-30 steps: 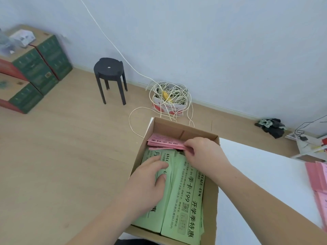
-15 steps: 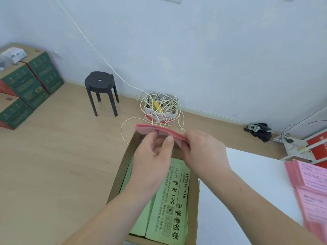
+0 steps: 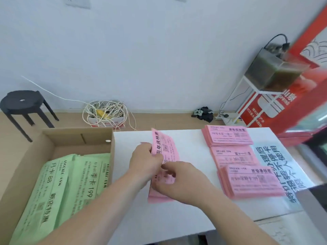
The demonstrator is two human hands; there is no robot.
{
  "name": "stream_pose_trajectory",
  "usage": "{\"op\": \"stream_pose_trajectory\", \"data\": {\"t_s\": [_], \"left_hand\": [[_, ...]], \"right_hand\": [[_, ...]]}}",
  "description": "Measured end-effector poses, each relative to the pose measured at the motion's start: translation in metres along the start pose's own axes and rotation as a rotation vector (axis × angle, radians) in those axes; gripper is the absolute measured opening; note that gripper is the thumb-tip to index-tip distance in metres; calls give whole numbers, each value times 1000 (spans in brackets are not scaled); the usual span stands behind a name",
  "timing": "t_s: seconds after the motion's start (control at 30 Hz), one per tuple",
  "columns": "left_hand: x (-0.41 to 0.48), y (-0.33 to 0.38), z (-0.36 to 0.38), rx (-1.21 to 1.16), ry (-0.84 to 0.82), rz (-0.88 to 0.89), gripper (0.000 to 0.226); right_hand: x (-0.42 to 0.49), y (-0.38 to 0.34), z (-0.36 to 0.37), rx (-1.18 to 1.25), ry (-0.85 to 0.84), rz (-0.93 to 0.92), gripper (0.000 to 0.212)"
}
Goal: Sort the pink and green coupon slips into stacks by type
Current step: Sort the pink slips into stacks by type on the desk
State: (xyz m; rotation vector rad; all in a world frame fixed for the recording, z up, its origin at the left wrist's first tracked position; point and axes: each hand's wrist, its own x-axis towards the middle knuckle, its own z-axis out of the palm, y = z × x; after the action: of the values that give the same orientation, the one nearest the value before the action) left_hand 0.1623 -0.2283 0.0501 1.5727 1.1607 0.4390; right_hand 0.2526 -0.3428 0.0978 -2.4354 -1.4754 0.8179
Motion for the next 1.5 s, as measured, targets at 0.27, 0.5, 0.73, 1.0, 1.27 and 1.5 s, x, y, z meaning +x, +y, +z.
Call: {"op": "stream_pose_trajectory", "data": {"t_s": [0.27,0.5,0.73,1.0,1.27,1.5], "left_hand": [[-5,-3,47,581,-644,119,16],[15,1,38,718,-715,168,35],[2,-65,29,770,-236,76,59],[-79,-119,25,410,176,-127,56],[-113,-122,41,-411,327,-326,39],[-146,-121,69,476,59,252,65]], "right_hand": [[-17,116,40,67,157,94,64],[2,149,38,829,14,186,98],[27,153,57,458,73,288,78],[26,114,64,-151,-88,-30,70],[26,108,78,-289,-114,-37,68],[26,103,74,194,-215,34,79]]}}
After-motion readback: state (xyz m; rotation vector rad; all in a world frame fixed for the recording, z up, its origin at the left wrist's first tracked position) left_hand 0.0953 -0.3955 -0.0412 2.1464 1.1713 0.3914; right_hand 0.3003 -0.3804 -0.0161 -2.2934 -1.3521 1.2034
